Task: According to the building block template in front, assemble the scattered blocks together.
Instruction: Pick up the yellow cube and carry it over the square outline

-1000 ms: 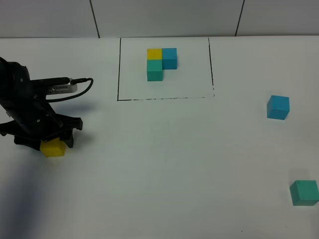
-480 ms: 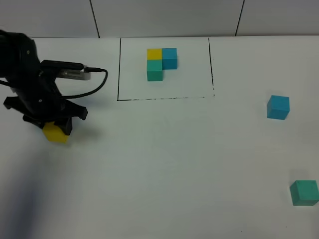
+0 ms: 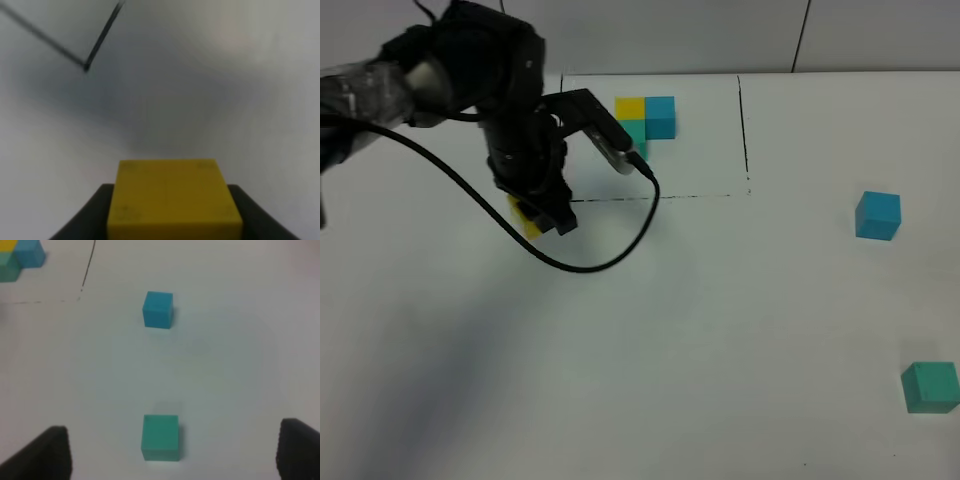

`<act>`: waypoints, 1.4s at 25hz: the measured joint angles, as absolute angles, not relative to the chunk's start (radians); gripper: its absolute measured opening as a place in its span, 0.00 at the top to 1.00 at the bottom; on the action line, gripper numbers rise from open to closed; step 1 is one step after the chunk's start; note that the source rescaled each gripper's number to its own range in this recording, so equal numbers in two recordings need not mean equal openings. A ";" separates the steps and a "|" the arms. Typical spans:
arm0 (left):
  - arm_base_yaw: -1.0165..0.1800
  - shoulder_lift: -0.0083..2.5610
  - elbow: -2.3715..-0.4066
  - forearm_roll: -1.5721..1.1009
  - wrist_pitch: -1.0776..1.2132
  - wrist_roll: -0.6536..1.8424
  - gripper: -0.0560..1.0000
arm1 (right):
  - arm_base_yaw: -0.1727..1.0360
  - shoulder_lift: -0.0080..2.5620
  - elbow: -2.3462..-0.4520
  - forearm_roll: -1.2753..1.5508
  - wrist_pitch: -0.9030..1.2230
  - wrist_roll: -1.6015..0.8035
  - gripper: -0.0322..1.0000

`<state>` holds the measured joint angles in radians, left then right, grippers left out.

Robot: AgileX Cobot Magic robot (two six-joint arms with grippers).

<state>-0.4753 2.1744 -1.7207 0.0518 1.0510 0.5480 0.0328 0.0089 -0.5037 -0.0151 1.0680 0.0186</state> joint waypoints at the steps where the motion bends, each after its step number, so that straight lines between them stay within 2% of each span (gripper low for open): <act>1: -0.498 2.201 -1.769 0.052 1.066 0.588 0.94 | 0.033 0.009 -0.504 -0.015 1.068 0.019 0.32; 9: -0.624 2.351 -1.976 0.048 1.088 0.821 0.94 | 0.033 0.009 -0.504 -0.015 1.068 0.019 0.32; 16: -0.632 2.439 -2.098 -0.024 1.065 0.866 0.94 | 0.033 0.009 -0.504 -0.015 1.068 0.019 0.32; 35: -0.632 2.501 -2.120 -0.047 1.038 0.894 0.94 | 0.033 0.009 -0.504 -0.015 1.068 0.020 0.32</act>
